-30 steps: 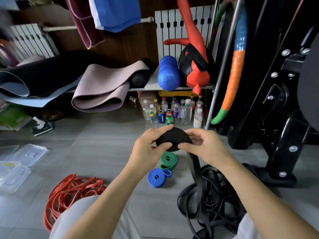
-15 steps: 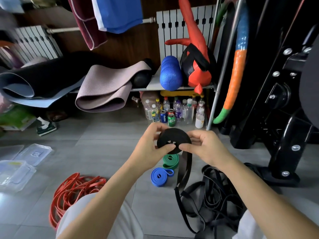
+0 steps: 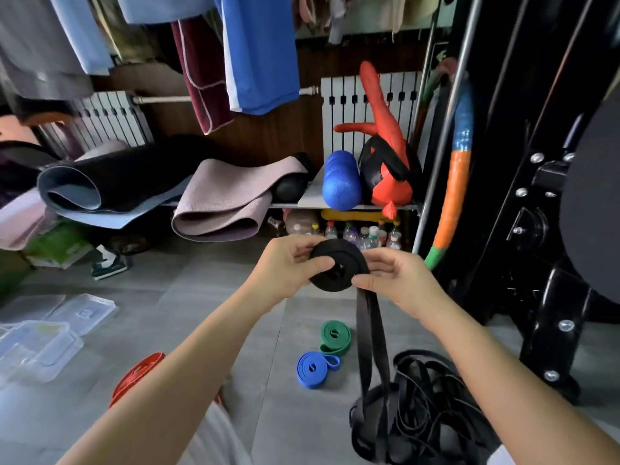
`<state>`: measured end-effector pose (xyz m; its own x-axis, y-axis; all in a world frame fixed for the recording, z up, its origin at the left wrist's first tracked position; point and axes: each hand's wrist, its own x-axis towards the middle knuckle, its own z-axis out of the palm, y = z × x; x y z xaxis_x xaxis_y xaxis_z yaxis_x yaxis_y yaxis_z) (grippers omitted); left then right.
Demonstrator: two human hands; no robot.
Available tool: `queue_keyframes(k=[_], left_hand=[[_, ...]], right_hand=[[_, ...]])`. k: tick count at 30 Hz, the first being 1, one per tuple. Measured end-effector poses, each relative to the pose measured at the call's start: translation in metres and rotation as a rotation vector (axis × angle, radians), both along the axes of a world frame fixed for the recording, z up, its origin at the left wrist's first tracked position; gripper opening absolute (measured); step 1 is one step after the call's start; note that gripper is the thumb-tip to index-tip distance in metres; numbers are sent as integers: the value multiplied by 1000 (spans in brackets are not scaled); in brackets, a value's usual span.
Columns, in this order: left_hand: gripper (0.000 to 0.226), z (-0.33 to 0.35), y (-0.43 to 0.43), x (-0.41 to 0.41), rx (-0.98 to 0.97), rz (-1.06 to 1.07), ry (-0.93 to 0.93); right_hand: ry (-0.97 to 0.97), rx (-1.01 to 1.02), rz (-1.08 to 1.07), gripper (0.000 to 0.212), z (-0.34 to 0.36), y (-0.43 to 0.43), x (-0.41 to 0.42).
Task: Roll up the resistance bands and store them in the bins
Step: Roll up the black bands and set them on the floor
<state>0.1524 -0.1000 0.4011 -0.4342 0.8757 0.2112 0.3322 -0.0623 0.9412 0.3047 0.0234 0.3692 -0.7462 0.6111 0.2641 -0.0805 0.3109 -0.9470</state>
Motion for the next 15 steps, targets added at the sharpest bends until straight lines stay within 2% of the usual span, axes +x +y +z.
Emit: queue_keyframes(k=[4,7,9,12,15], left_hand=[[25,15,-6,3,83,-19,-165],[22,25,-9,6,74,-64,-304],[19,30,-13,6,-15,-62,-234],[21,42,-18,2,-150,-69,-4],[19,50,-20,1,-200,-92,82]], right_hand=[[112,-66,-21,27,17,-8,-5],[162,-86,-32,27,30,-10,-7],[122,-49,-12,30,33,-11,-6],[15,30,29,34,36,-13,-4],[-17,57,48,33,36,-17,-3]])
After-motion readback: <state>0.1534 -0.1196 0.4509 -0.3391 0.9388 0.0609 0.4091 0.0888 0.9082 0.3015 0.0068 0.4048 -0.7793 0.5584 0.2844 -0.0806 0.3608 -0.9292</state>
